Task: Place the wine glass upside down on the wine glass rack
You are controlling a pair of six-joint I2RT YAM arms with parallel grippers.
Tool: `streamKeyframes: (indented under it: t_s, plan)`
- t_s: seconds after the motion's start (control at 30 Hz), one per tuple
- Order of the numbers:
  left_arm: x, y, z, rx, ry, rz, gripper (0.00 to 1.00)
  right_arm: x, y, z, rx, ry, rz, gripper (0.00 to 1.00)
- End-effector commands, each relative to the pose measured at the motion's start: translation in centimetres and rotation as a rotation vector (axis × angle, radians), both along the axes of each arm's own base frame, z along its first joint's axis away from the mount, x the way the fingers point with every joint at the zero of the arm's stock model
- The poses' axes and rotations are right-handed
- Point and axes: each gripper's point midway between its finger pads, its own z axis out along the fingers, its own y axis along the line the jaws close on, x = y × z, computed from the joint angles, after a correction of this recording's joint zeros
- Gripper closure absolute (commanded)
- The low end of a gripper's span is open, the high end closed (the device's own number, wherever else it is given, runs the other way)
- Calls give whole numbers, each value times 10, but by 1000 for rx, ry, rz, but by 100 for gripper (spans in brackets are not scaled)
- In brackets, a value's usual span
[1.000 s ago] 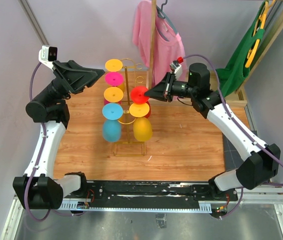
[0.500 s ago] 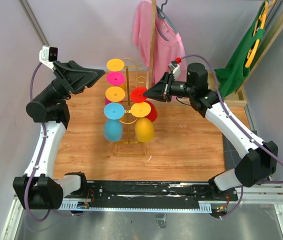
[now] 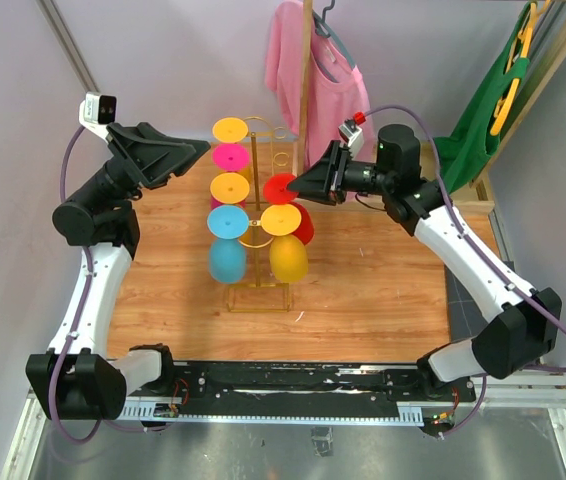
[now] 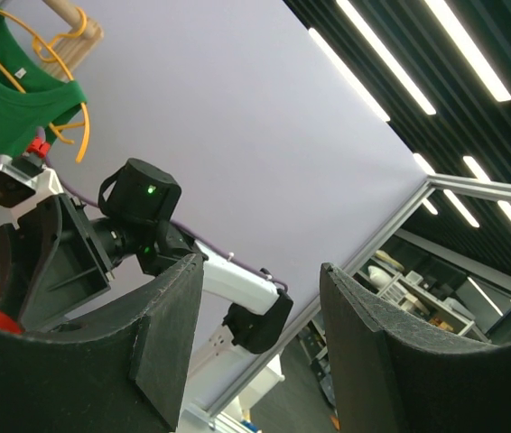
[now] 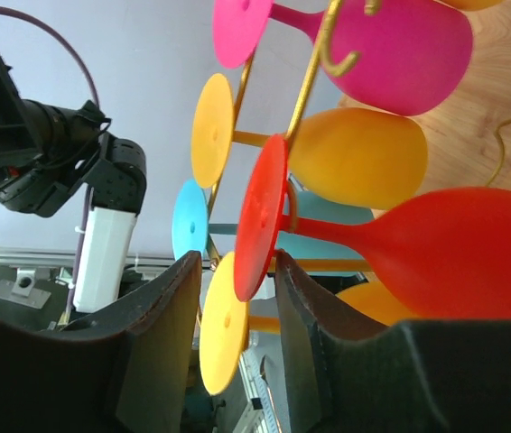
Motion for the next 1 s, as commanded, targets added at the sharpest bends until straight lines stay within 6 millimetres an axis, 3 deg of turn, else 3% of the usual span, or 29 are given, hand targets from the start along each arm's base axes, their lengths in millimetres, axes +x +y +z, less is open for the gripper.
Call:
streamKeyframes:
  t_s: [0.0,0.43,0.67,0.83,0.97]
  plan:
    - [-10,0,2,16,-44,9,41,-8,-6,3,-49,-52,-5,59]
    - [-12,0,1,18,-46,9,41,-7,-17,-7,-101,-59,-27,58]
    - [-5,-3,-3,76,-54,44,41,-10,-45,15,-144,-199,-112,51]
    - [20,-4,-13,183,5,151,40,-13,-69,28,-252,-323,-190,47]
    - [34,-2,-24,273,14,242,39,-12,-93,28,-370,-405,-278,42]
